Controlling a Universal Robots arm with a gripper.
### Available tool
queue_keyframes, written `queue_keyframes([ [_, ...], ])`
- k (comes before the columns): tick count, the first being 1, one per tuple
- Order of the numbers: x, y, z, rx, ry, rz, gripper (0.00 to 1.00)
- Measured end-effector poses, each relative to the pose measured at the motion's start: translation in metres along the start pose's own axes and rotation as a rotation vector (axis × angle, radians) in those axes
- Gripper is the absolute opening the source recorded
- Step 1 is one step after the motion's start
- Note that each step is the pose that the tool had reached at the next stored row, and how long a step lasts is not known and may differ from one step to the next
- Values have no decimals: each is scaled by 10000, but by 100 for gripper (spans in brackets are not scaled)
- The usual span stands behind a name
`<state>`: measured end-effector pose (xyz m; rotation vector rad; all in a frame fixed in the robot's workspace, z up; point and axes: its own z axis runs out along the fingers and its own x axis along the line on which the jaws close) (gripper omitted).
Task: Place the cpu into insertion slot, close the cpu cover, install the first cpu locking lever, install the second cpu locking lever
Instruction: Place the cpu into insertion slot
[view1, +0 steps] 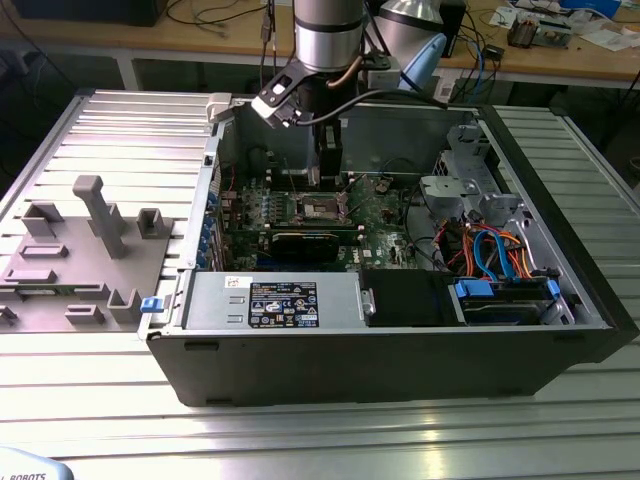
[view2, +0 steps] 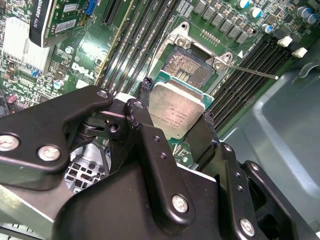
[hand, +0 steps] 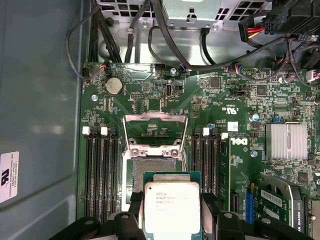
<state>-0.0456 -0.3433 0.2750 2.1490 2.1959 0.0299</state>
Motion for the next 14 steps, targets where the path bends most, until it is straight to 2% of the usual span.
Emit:
queue_keyframes([
  [14, 1, -2, 30, 0, 0, 1, 54],
])
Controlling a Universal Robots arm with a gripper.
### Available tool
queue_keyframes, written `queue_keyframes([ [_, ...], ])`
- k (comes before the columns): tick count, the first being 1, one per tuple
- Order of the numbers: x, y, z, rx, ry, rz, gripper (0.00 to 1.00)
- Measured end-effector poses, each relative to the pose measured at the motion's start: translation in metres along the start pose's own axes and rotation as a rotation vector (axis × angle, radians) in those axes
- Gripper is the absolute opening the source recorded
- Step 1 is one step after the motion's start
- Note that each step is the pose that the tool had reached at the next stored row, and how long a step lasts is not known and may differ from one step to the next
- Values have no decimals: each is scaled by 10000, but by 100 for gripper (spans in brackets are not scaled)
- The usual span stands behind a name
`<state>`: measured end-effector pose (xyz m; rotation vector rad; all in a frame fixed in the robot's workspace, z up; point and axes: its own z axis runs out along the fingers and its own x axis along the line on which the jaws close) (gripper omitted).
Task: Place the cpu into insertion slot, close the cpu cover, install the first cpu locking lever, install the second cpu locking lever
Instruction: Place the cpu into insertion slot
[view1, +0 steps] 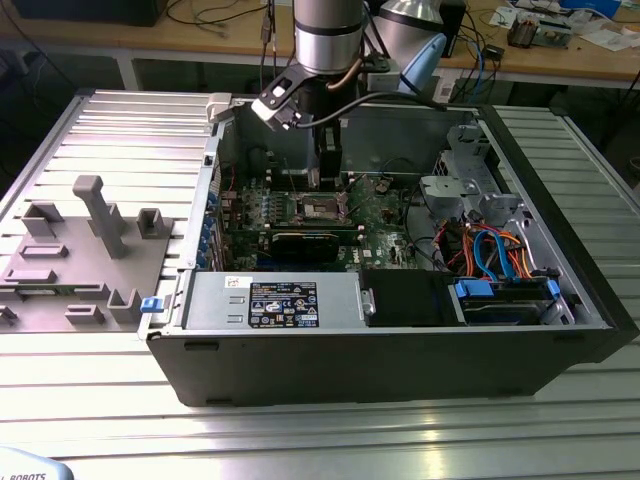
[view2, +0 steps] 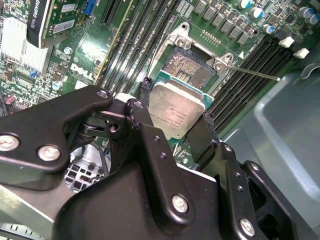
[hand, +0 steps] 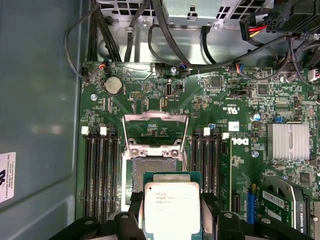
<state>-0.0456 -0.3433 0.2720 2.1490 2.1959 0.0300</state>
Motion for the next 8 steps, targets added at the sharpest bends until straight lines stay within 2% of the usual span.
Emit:
queue_keyframes([
  [8, 0, -1, 16, 0, 0, 0, 54],
])
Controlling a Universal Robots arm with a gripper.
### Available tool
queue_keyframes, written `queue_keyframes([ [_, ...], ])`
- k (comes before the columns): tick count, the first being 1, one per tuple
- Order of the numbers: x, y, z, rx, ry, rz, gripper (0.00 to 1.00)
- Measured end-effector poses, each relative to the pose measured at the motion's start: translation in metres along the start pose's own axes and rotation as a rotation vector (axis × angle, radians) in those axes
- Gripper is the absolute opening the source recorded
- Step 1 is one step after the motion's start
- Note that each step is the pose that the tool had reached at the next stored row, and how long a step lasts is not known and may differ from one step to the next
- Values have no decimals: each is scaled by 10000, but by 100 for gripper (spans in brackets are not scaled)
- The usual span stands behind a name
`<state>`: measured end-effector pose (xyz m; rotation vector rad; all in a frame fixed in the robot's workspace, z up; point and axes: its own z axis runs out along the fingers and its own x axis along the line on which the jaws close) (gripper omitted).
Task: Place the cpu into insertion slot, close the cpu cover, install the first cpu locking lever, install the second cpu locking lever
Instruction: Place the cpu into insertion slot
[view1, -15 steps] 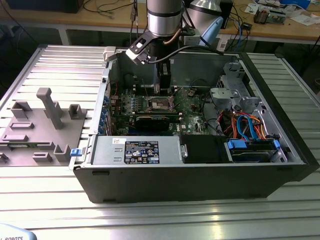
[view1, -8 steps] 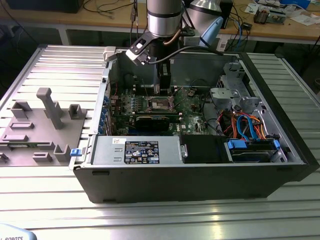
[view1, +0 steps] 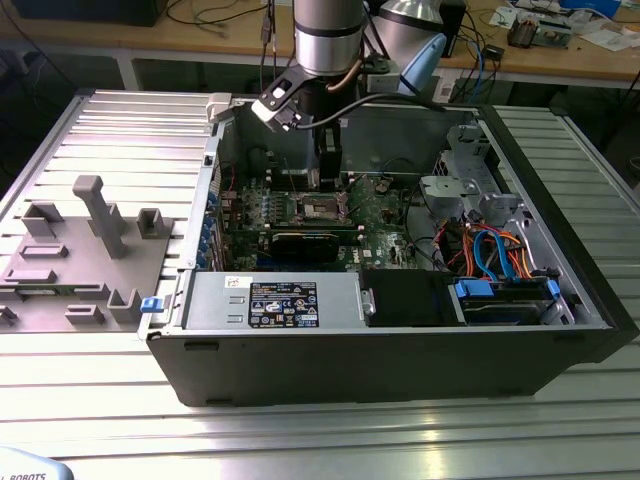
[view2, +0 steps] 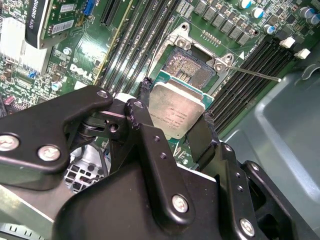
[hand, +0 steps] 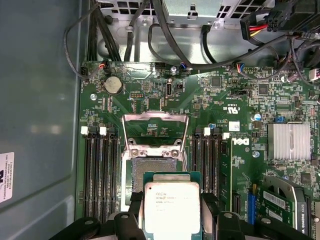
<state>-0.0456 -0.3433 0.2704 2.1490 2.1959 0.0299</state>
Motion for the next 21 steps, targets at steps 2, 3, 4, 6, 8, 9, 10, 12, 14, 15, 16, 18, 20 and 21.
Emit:
queue_keyframes([
  [2, 0, 0, 4, 0, 0, 0, 54],
  [3, 0, 0, 7, 0, 0, 0, 54],
  [4, 0, 0, 8, 0, 0, 0, 54],
  [6, 1, -1, 14, 0, 0, 0, 54],
  [8, 1, -1, 18, 0, 0, -1, 54],
  [9, 1, -1, 20, 0, 0, 0, 54],
  [10, 1, -1, 23, 0, 0, 0, 54],
  [12, 1, -2, 30, 0, 0, 0, 54],
  [14, 1, -2, 35, 0, 0, 1, 54],
  [15, 1, -2, 41, 0, 0, 0, 54],
  [16, 2, -2, 43, 0, 0, 0, 54],
  [18, 2, -3, 48, 0, 1, 0, 54],
  [20, 2, -3, 50, 0, 0, 0, 54],
  [21, 2, -3, 53, 0, 0, 0, 54],
])
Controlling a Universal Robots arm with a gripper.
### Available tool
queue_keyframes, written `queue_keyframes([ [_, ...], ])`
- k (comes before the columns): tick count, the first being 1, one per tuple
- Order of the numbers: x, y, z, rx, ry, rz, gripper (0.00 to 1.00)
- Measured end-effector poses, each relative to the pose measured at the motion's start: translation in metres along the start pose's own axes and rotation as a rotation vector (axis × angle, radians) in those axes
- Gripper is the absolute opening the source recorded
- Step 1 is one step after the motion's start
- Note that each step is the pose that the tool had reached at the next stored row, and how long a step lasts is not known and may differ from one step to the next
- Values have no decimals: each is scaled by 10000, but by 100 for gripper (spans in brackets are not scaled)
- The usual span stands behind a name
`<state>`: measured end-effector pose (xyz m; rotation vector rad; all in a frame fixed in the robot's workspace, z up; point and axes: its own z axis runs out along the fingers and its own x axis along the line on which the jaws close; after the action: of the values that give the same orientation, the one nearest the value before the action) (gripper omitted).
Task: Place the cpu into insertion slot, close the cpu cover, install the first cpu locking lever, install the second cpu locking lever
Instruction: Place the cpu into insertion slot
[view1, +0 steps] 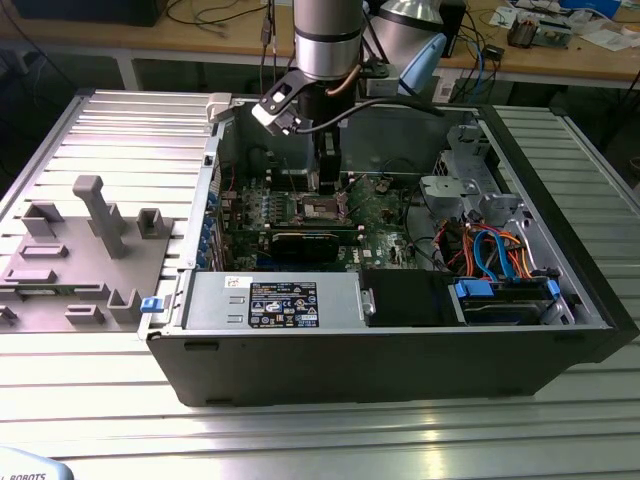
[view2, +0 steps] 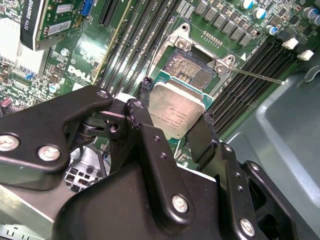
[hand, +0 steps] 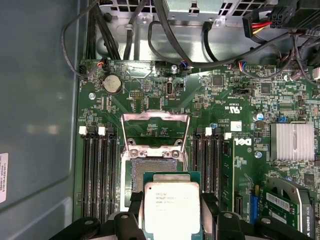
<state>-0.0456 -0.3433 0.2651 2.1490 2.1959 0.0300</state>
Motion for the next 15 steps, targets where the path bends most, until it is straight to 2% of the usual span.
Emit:
queue_keyframes([
  [15, 1, -2, 29, 0, 0, 0, 54],
])
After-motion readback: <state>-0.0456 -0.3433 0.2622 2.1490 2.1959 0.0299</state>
